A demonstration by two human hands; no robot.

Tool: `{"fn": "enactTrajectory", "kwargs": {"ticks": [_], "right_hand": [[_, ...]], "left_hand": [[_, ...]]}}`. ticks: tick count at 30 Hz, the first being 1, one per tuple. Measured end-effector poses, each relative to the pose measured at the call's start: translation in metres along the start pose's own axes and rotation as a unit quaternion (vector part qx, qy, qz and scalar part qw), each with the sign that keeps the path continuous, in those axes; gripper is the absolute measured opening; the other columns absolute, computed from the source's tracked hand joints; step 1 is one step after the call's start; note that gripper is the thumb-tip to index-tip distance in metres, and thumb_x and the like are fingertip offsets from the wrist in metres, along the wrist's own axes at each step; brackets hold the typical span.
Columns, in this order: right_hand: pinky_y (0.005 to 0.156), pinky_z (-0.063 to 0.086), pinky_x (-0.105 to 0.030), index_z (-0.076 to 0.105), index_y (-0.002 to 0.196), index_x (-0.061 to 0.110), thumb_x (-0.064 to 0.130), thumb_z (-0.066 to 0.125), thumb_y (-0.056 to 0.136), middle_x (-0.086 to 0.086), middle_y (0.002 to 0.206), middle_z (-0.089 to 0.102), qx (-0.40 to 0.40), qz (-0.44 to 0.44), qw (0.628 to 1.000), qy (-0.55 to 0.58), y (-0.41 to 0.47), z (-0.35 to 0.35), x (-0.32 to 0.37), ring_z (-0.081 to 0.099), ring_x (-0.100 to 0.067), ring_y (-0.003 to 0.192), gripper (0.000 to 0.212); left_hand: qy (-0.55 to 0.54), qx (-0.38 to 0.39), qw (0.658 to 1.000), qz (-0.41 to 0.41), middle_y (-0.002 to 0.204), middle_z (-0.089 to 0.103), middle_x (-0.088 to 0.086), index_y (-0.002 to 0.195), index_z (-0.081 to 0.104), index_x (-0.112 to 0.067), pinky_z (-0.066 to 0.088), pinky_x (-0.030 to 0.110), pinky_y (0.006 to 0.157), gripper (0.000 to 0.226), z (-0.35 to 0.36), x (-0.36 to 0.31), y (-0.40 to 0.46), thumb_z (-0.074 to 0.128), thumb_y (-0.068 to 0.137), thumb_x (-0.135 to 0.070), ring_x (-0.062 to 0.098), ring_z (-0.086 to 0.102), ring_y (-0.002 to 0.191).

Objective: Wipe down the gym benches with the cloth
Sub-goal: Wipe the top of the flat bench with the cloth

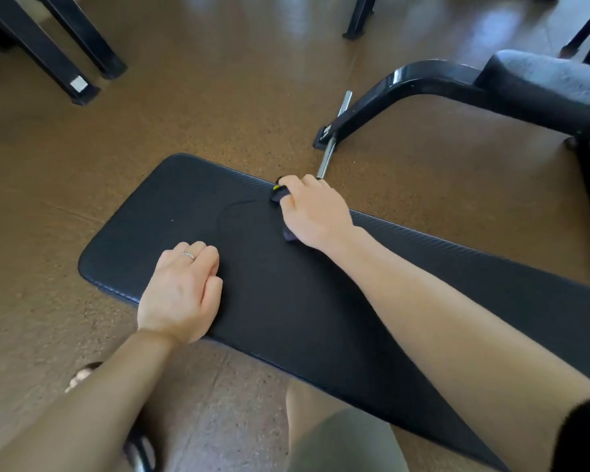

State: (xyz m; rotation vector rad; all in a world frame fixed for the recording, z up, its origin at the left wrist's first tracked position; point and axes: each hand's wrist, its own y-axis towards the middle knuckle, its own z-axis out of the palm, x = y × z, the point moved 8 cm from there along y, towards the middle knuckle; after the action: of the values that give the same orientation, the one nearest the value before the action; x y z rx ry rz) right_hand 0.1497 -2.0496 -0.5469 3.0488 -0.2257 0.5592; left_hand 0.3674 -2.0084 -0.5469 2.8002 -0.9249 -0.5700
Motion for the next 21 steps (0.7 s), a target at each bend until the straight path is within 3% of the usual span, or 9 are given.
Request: {"fn": "enactTrajectory", "kwargs": {"ticks": [7, 13, 16, 21], "right_hand": [[0.089, 0.042, -0.042, 0.059, 0.131, 0.017, 0.025, 0.036, 0.104, -0.008, 0.117, 0.064, -0.021, 0.127, 0.991, -0.047, -0.082, -0.043, -0.108, 0.055, -0.03, 0.104, 0.036], [0.083, 0.046, -0.042, 0.065, 0.117, 0.012, 0.029, 0.038, 0.102, -0.012, 0.112, 0.069, -0.037, 0.086, 0.994, -0.055, 0.001, -0.005, -0.013, 0.062, -0.036, 0.104, 0.035], [0.074, 0.039, -0.04, 0.062, 0.11, 0.009, 0.027, 0.046, 0.099, -0.012, 0.109, 0.069, -0.022, 0.041, 0.998, -0.052, 0.043, 0.013, 0.045, 0.063, -0.035, 0.1, 0.026], [0.082, 0.043, -0.039, 0.059, 0.132, 0.016, 0.028, 0.034, 0.1, -0.008, 0.116, 0.065, -0.039, 0.013, 0.999, -0.017, 0.007, 0.002, 0.005, 0.059, -0.031, 0.105, 0.042]], "left_hand": [[-0.004, 0.001, 1.0, -0.005, 0.07, 0.033, -0.006, 0.073, 0.034, -0.019, 0.036, 0.041, 0.069, 0.01, -0.003, 0.0, 0.0, 0.033, 0.083, -0.017, 0.022, 0.033, 0.067], [-0.002, -0.001, 1.0, -0.003, 0.071, 0.034, -0.004, 0.072, 0.036, -0.017, 0.035, 0.041, 0.068, 0.011, -0.004, 0.001, 0.002, 0.035, 0.083, -0.016, 0.023, 0.034, 0.068], [-0.003, -0.002, 1.0, 0.0, 0.071, 0.036, -0.003, 0.073, 0.037, -0.016, 0.035, 0.04, 0.068, 0.011, -0.004, 0.001, 0.0, 0.035, 0.083, -0.017, 0.024, 0.035, 0.069], [-0.015, 0.004, 1.0, 0.012, 0.073, 0.035, -0.006, 0.075, 0.035, -0.02, 0.032, 0.038, 0.067, 0.01, -0.007, 0.0, 0.0, 0.036, 0.084, -0.017, 0.022, 0.033, 0.069]]}}
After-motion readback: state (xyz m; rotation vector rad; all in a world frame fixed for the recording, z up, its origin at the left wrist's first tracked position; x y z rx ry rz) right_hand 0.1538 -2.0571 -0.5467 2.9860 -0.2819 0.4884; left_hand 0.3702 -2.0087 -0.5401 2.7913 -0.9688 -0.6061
